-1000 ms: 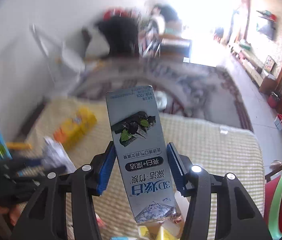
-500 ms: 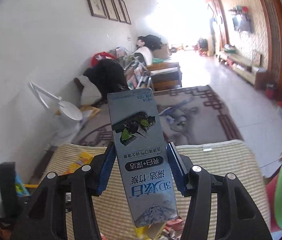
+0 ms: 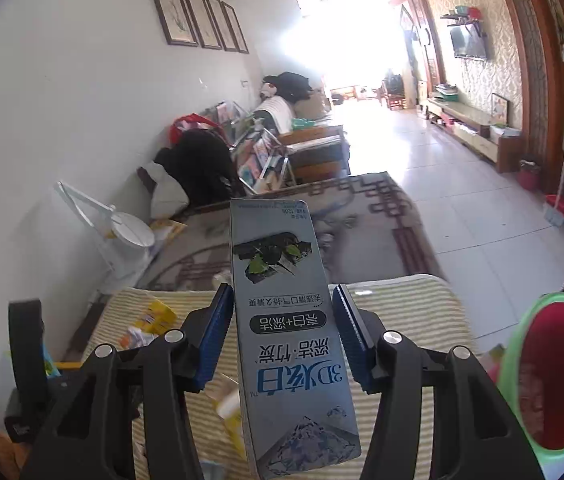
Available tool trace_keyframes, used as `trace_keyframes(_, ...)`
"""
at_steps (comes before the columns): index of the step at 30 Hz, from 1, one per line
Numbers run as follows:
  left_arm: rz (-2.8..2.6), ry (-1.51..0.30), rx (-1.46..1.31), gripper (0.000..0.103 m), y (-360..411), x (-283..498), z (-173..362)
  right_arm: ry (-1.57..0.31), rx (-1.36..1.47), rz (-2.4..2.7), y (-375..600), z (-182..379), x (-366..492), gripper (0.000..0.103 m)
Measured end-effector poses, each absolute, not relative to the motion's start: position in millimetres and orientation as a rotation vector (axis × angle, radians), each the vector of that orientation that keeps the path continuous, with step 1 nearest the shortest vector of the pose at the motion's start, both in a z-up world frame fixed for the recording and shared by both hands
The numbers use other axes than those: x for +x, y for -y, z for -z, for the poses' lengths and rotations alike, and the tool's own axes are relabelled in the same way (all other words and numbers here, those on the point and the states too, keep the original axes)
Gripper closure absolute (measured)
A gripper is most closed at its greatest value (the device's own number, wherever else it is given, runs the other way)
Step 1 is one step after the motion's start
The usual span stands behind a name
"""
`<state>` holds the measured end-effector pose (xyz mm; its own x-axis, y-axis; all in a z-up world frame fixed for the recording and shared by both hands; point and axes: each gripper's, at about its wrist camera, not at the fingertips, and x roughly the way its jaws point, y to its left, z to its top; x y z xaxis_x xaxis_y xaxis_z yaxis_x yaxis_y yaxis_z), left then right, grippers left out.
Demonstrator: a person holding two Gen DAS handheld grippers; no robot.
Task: Collect trash
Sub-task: 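Carry both items over the red bucket and open both grippers to drop them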
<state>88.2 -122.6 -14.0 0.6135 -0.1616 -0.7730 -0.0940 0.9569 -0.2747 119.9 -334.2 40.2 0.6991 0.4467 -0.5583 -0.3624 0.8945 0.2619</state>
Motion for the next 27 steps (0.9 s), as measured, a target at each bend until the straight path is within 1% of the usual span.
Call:
trace_keyframes(13,0.228,-0.916,-0.197,0.05,250.8,117.8,-1.9,-0.686,0.165,-0.24,458.9,-30.2,94.1,0.053)
trace_keyframes(27,0.423,-0.929,-0.108,0.05,358.4,146.0,-2.7,-0.733,0.223,-0.012,577.9,-5.4,95.5,0.053)
